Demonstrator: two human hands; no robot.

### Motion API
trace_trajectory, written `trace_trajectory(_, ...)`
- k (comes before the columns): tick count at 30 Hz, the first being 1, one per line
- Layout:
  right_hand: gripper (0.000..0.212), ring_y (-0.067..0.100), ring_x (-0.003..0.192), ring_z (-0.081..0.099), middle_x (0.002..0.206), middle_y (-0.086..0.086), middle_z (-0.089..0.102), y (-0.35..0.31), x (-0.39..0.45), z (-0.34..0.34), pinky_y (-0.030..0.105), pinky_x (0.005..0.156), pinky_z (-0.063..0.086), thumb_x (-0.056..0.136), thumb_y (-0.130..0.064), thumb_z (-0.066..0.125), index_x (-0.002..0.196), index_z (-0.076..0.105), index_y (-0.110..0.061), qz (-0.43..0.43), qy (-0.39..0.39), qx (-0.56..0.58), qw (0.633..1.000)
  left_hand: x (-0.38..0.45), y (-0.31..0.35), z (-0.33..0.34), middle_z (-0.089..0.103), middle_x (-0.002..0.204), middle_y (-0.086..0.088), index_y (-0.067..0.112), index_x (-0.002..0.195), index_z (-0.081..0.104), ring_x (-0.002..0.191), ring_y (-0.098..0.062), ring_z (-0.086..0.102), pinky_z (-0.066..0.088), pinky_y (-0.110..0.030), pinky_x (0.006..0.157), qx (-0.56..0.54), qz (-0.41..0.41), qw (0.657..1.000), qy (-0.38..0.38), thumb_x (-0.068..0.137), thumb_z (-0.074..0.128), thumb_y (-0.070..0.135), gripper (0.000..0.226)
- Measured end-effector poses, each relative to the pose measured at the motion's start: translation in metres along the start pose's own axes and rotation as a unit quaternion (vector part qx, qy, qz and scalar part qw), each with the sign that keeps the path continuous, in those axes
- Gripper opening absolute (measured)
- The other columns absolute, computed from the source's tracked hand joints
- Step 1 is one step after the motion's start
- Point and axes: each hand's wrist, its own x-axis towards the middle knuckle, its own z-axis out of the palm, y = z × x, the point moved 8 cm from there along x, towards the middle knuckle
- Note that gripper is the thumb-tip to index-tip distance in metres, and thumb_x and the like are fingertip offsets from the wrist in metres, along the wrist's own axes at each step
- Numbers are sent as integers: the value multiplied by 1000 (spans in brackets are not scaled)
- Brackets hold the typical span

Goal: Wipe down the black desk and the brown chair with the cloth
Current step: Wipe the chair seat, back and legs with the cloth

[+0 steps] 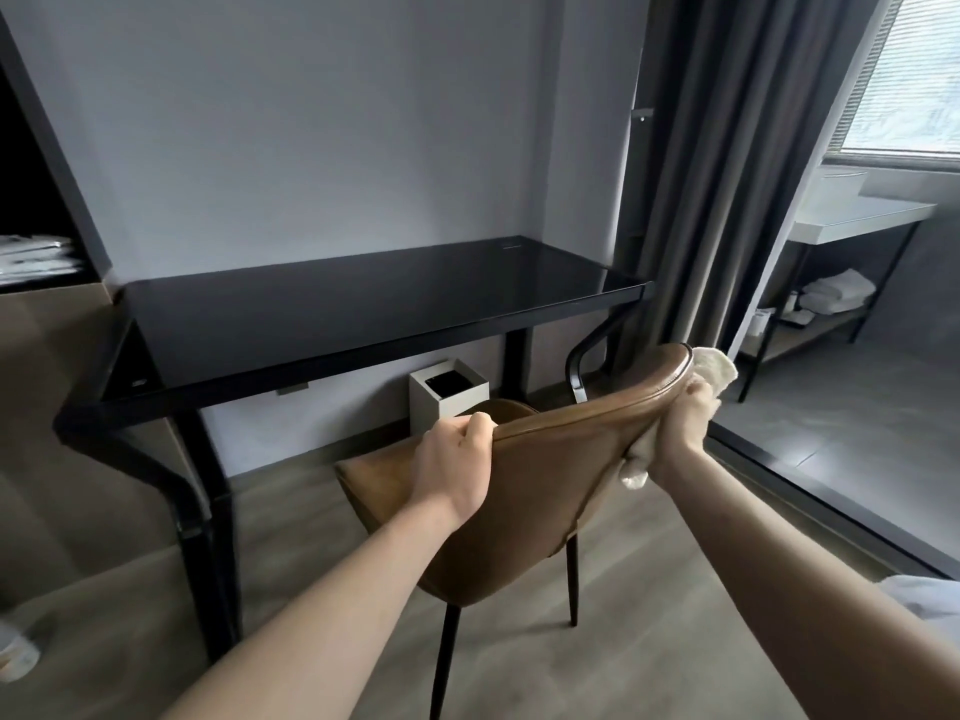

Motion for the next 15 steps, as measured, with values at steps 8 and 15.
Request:
trace_trajectory(8,49,19,119,60,130,1,63,-5,-31,-12,35,98,43,109,-31,40,158,37,-32,-120,-17,-57,991,-2,2,-4,38,46,9,18,55,34,54,-12,42,28,-25,57,18,-3,1000,16,103,41,35,52)
trace_trajectory(15,70,15,155,25,170,-14,17,6,-136,4,46,129,21,108,-50,46,162,3,-58,-240,-117,-148,952,-7,10,-9,52,63,-5,11,62,44,60,-14,48,30,-25,58,35,-9,999,21,109,39,28,50)
